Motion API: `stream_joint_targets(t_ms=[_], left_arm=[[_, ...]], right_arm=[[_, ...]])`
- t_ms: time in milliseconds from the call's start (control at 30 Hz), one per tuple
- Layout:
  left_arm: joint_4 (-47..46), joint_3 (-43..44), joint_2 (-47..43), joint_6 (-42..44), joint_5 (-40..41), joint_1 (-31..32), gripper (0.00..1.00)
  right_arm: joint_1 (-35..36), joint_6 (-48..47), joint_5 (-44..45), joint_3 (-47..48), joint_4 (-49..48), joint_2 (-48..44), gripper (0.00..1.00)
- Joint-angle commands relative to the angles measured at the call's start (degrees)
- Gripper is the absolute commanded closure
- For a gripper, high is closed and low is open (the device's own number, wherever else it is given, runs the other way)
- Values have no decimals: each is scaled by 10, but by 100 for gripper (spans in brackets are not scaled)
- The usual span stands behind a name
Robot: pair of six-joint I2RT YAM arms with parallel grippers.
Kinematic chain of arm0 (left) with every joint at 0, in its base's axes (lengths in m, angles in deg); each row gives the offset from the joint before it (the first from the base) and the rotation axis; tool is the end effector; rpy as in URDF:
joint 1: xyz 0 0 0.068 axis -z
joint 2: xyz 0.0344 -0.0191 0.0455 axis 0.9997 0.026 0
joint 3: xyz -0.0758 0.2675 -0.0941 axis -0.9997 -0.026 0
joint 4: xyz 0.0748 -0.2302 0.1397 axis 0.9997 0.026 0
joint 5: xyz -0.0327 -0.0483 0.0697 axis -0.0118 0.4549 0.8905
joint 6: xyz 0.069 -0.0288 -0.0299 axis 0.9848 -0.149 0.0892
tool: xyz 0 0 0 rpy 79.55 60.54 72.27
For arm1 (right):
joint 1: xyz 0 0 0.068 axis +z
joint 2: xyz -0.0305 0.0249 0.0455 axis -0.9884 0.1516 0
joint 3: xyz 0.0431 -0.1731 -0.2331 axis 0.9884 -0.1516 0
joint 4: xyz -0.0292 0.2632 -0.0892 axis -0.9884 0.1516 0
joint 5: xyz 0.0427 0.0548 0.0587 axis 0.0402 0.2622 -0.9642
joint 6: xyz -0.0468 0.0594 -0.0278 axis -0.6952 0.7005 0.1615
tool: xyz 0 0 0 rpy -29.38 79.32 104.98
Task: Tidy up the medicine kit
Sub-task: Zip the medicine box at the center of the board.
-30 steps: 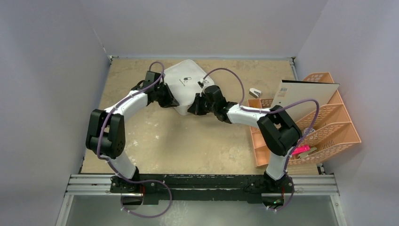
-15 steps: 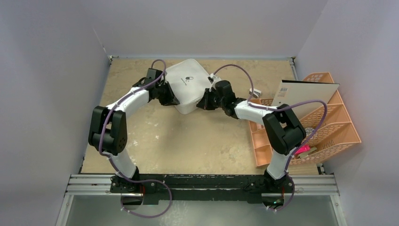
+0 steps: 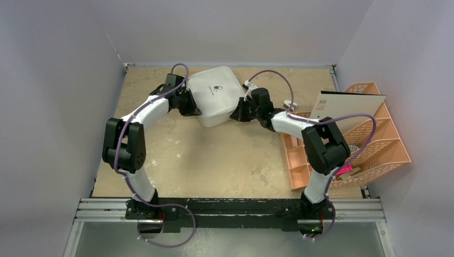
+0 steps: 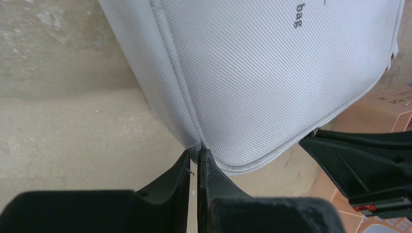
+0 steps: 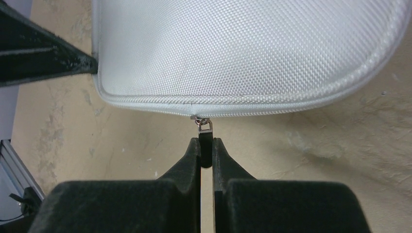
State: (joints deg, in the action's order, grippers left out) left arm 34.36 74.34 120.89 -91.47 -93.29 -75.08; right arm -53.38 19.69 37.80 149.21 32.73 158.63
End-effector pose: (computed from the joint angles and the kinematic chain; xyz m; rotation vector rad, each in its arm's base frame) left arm 0.4062 -0.1151 0.2065 -0.3970 2.5665 -0.6550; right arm 0.3914 0.2272 0.1970 -0.1907 2.1228 0.8437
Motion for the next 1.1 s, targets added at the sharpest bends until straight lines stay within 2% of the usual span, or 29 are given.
stream_joint_targets(t_ms=[0,233,267,400,500,600,767,1067], left_arm=[[40,33,19,64,83,-72,100],[38,41,-53,71,27,-182,100],[40,40,-65,69,21,-188,96],[14,-3,-120,33,-46,-190,67],[-62,-87,-159,-27,-110,-176,58],[-93,-129,-162,-59,-141,-141,57],[-127,-160,-146,-95,-115,-56,56],[-222,-202,-112,-150,-105,-33,55]], right_arm=[[27,-11,31,16,63,-8,100],[115,62,46,23,36,7,100],[122,74,49,23,27,9,100],[152,105,63,27,2,13,100],[162,106,78,33,3,15,100],[161,107,94,30,1,11,100],[161,106,98,27,0,10,100],[162,112,88,28,-5,17,100]])
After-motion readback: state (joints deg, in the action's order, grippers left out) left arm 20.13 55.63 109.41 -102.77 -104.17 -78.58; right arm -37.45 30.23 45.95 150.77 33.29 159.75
